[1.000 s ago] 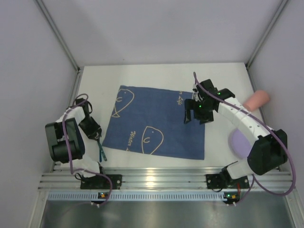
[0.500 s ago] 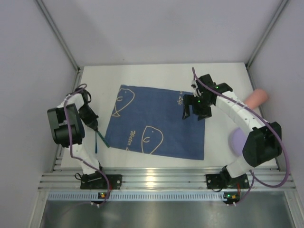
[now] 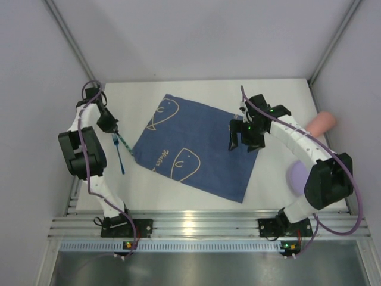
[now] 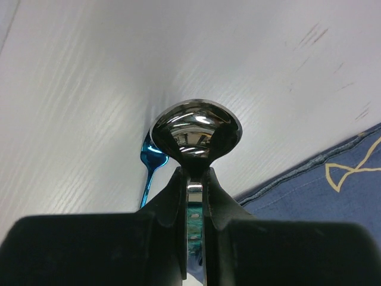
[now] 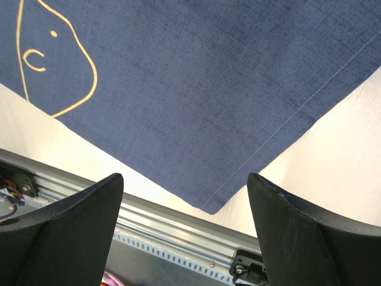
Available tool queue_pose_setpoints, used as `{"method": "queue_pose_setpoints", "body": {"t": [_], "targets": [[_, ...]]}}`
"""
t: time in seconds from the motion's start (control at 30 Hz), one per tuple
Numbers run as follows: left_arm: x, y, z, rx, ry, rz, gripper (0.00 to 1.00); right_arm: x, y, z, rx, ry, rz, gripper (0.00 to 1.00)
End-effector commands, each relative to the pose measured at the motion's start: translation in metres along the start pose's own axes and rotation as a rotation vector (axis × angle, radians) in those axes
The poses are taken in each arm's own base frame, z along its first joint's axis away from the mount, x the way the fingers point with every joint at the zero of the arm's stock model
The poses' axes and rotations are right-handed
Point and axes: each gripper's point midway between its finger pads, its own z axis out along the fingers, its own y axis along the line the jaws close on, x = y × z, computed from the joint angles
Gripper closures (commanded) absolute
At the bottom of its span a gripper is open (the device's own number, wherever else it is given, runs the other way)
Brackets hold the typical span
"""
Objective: Set the dinner table for one person
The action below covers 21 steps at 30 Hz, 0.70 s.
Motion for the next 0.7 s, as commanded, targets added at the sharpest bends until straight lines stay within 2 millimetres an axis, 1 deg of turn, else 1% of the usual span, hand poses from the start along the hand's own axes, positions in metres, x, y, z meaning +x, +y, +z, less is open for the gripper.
{"method": "queue_pose_setpoints", "body": {"t": [0.0,0.03,0.07,0.1,0.13,0.17,0.2,0.27,0.3,0.37,0.4,0.47,0.5,0.53,0.6,0.63,0.67], "targets": [[0.014,0.001,0.002,0.021,0.045,0.021,0.96,-0.004,0.002,-0.008,-0.023,-0.046,0.008,0.15],[0.023,0.005,0.006,0.016,0.066,0.021,0.96,-0.004,0.002,-0.008,-0.023,-0.046,0.006,0.15],[0.024,0.004,0.006,0.022,0.065,0.022,1.0,-0.003,0.002,-0.008,-0.023,-0.044,0.007,0.15],[0.024,-0.001,-0.002,0.061,0.054,0.021,1.0,-0.003,0.001,-0.008,-0.021,-0.048,0.003,0.15],[0.031,-0.002,-0.003,0.076,0.058,0.023,1.0,-0.002,0.001,-0.008,-0.021,-0.047,0.005,0.15],[0.028,-0.007,-0.009,0.097,0.032,0.029,1.0,-0.001,0.0,-0.007,-0.018,-0.043,0.006,0.15],[0.023,-0.013,-0.026,0.122,-0.011,0.037,1.0,-0.001,0.0,-0.008,-0.018,-0.048,0.005,0.15],[0.015,-0.018,-0.045,0.127,-0.071,0.052,1.0,0.001,-0.001,-0.006,-0.021,-0.044,0.008,0.15],[0.003,-0.027,-0.068,0.172,-0.145,0.078,1.0,0.001,0.0,-0.006,-0.023,-0.044,0.008,0.15],[-0.005,-0.047,-0.096,0.278,-0.212,0.125,1.0,0.001,0.0,-0.006,-0.023,-0.048,0.004,0.15],[-0.015,-0.058,-0.122,0.337,-0.294,0.17,1.0,0.001,-0.001,-0.005,-0.019,-0.046,0.004,0.15],[-0.017,-0.085,-0.156,0.437,-0.358,0.247,1.0,0.003,-0.003,-0.001,-0.017,-0.037,0.002,0.15],[-0.017,-0.095,-0.178,0.486,-0.399,0.281,1.0,0.003,-0.003,0.0,-0.018,-0.036,0.001,0.15],[-0.013,-0.115,-0.196,0.548,-0.429,0.336,1.0,0.003,-0.003,0.002,-0.016,-0.031,0.001,0.15],[0.001,-0.145,-0.225,0.671,-0.453,0.411,1.0,0.003,-0.005,0.002,-0.008,-0.032,0.001,0.15],[0.02,-0.169,-0.235,0.742,-0.432,0.464,1.0,0.001,-0.005,0.001,-0.006,-0.04,0.001,0.15],[0.043,-0.191,-0.235,0.822,-0.36,0.516,1.0,-0.001,-0.005,-0.001,-0.004,-0.048,-0.002,0.15]]}}
